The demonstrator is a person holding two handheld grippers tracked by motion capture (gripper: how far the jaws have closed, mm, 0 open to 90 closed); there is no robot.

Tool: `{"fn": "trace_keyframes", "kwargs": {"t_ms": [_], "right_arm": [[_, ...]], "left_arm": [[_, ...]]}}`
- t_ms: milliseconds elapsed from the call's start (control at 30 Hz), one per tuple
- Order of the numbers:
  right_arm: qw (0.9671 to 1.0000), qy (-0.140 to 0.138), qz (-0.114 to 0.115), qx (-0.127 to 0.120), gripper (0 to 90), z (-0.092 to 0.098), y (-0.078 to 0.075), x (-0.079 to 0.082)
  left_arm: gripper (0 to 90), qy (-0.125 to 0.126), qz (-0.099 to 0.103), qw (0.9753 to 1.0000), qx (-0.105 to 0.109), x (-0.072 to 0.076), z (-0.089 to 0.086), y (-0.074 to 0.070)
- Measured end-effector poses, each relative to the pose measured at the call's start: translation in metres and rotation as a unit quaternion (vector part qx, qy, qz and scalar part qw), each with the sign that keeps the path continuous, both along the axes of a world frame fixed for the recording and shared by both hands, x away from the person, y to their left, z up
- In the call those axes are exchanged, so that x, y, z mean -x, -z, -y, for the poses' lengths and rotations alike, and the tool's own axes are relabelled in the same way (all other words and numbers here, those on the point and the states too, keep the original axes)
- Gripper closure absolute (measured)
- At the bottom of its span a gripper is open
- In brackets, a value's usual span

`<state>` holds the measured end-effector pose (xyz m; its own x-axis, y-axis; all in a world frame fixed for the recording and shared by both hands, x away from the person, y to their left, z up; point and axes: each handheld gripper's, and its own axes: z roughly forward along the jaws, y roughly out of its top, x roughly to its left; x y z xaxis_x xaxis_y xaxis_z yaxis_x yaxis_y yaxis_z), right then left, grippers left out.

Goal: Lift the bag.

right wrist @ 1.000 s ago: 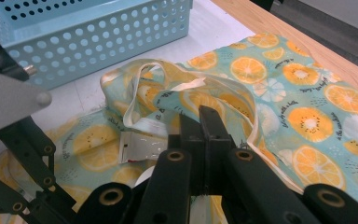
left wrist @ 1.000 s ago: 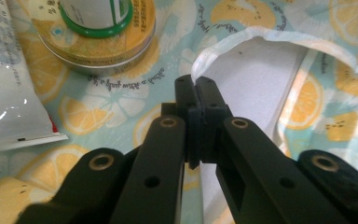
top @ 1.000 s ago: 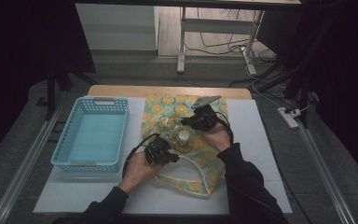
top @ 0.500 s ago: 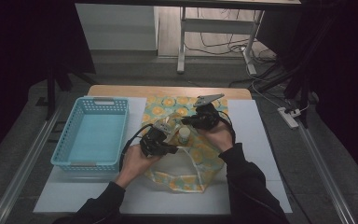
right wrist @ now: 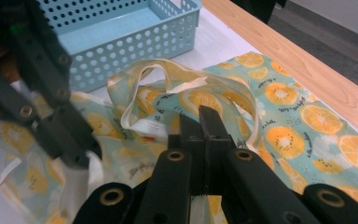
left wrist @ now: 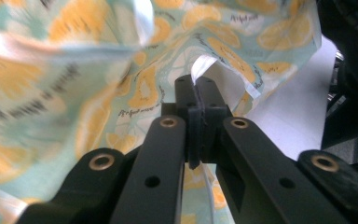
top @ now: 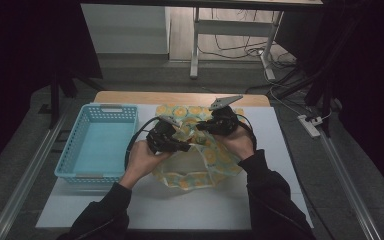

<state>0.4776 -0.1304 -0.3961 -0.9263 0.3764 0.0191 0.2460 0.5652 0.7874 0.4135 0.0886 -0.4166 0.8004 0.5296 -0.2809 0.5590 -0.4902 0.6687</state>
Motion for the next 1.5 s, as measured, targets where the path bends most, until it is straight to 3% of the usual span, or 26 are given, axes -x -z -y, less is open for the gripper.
{"fn": "trace_keyframes", "kwargs": {"t_ms": [367, 633, 1233, 1500], "right_arm": [[0.9999, -0.012, 0.006, -0.004, 90.0, 0.001, -0.027, 0.006], [0.9998, -0.014, 0.011, -0.007, 90.0, -0.001, -0.046, 0.007], [0.9984, -0.013, 0.051, -0.019, 90.0, -0.005, -0.090, 0.009], [0.9974, -0.008, 0.069, -0.021, 90.0, -0.006, -0.111, 0.010]], "left_arm": [[90.0, 0.006, 0.003, 1.0000, 0.003, -0.010, -0.008, -0.038], [90.0, 0.009, 0.019, 0.9997, 0.010, -0.018, -0.013, -0.069], [90.0, 0.003, 0.051, 0.9973, 0.053, -0.030, -0.027, -0.116], [90.0, -0.008, 0.070, 0.9960, 0.056, -0.030, -0.030, -0.140]]}}
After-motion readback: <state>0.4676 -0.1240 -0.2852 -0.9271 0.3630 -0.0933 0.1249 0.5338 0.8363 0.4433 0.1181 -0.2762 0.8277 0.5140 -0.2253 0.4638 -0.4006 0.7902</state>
